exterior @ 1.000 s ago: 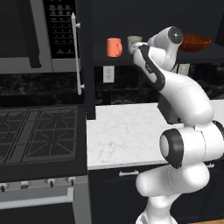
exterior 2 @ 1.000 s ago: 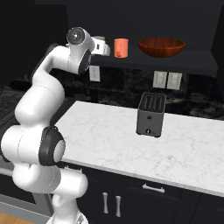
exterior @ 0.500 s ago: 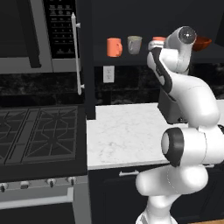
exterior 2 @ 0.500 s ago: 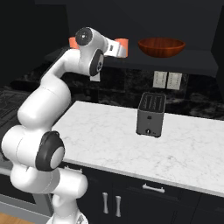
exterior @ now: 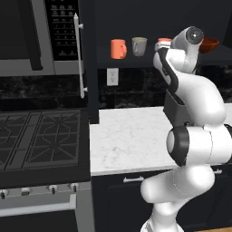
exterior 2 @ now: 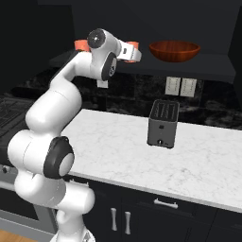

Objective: Gather all objects into one cabinet and sort the glasses and bowls to opposite sides.

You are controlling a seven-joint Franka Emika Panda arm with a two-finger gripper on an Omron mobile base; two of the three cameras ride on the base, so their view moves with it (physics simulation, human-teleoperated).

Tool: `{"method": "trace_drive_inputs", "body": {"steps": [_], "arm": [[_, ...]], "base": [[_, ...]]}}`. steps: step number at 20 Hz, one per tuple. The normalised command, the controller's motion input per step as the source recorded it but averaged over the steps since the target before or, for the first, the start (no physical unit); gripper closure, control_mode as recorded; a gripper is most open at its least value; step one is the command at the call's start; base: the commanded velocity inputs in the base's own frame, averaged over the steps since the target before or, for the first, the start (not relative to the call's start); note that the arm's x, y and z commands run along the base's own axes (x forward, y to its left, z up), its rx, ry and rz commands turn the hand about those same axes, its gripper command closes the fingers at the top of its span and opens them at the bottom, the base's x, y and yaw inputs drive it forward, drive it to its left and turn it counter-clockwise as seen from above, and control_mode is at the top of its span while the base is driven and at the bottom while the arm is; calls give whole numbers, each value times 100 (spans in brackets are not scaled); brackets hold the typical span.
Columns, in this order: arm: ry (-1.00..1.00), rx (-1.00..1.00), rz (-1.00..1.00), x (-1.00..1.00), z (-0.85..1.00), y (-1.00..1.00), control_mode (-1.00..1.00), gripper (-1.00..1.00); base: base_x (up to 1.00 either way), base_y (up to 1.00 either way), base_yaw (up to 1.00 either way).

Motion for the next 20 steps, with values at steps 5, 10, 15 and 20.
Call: {"method": "trace_drive_inputs", "body": {"steps": [5, 10, 15, 20], "arm": [[0, 0, 0, 32, -7, -6, -100, -100], [0, 0, 0, 41, -10, -1, -100, -100], [0, 0, 0, 10, -6, 0, -100, -100], [0, 0, 0, 13, -8, -2, -100, -100]], "base": [[0, 0, 0], [0, 0, 0], [0, 0, 0], [0, 0, 0]]}}
